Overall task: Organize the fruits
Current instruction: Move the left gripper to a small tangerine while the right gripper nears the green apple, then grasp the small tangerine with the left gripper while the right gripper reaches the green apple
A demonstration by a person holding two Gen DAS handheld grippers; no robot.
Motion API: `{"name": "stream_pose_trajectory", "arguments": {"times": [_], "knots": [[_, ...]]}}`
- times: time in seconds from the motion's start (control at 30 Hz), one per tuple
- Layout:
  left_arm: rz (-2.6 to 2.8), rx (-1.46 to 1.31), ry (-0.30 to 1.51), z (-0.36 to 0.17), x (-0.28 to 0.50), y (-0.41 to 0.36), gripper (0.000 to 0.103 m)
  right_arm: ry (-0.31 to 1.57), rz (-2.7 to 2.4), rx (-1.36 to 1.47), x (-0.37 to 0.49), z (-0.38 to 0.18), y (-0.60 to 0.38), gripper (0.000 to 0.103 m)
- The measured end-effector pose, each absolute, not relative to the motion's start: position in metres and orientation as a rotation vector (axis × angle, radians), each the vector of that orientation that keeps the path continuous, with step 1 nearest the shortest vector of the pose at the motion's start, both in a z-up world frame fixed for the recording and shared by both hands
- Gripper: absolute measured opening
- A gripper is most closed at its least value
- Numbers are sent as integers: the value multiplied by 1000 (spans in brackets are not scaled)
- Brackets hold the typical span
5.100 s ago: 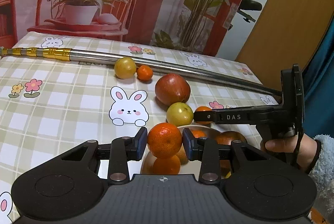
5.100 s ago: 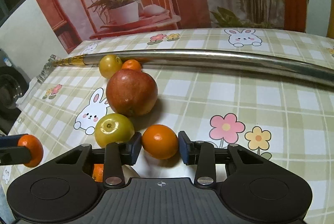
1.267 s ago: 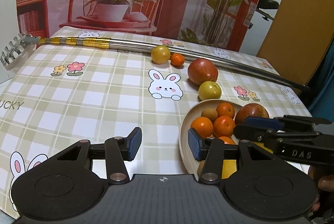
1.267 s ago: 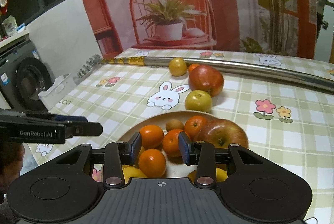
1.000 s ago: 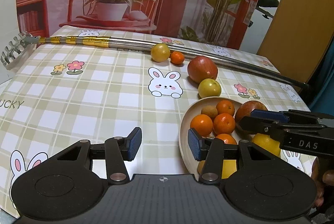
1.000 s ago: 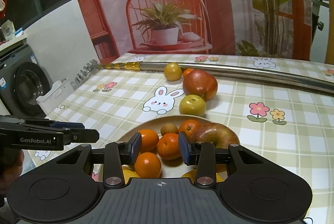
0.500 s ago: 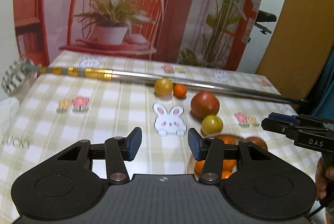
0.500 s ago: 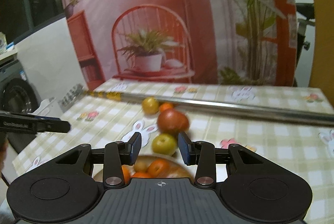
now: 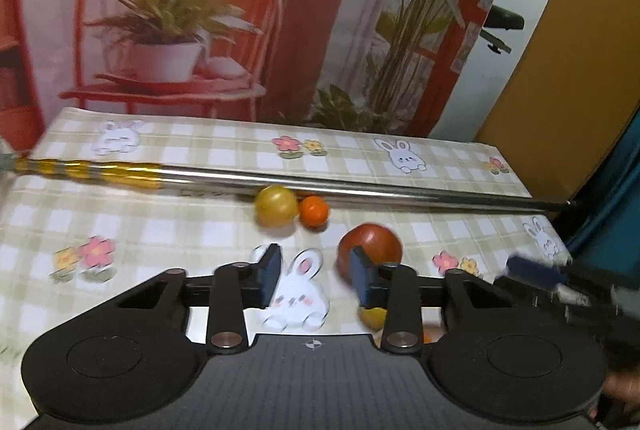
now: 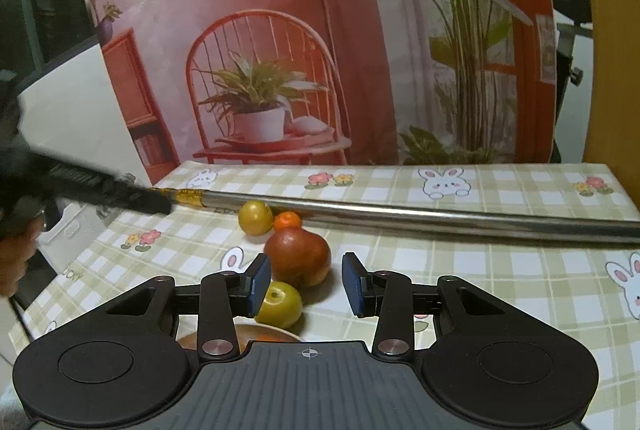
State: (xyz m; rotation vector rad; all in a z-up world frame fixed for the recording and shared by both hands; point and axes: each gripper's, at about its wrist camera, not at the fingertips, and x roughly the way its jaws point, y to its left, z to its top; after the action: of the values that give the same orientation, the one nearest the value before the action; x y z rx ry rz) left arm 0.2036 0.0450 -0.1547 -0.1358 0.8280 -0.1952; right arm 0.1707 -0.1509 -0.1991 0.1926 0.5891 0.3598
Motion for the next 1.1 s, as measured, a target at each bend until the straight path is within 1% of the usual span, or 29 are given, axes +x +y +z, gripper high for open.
{"name": "stream_pose_trajectory", "arguments": {"times": [0.13,0.3,0.4,0.77,0.93,1.1], "knots": [[-261,-194,894,-174,256,35,29,606,358,208,179,-207,-156,37],[-262,-190,952,-201,309,21,29,627,358,219,182,-217,-162,37],[-237,-181,986,-215,326,14,29,640,353,235,184,-222,-166,37],[-167,-21,1026,-228,352,5,29,655,346,258,189,-229,-171,37],[-169,-13,1080,-235,357,3,29,661,346,269,190,-230,-172,37],[-165,-27,1085,-237,359,6,32,665,347,272,189,-230,-173,37]]}}
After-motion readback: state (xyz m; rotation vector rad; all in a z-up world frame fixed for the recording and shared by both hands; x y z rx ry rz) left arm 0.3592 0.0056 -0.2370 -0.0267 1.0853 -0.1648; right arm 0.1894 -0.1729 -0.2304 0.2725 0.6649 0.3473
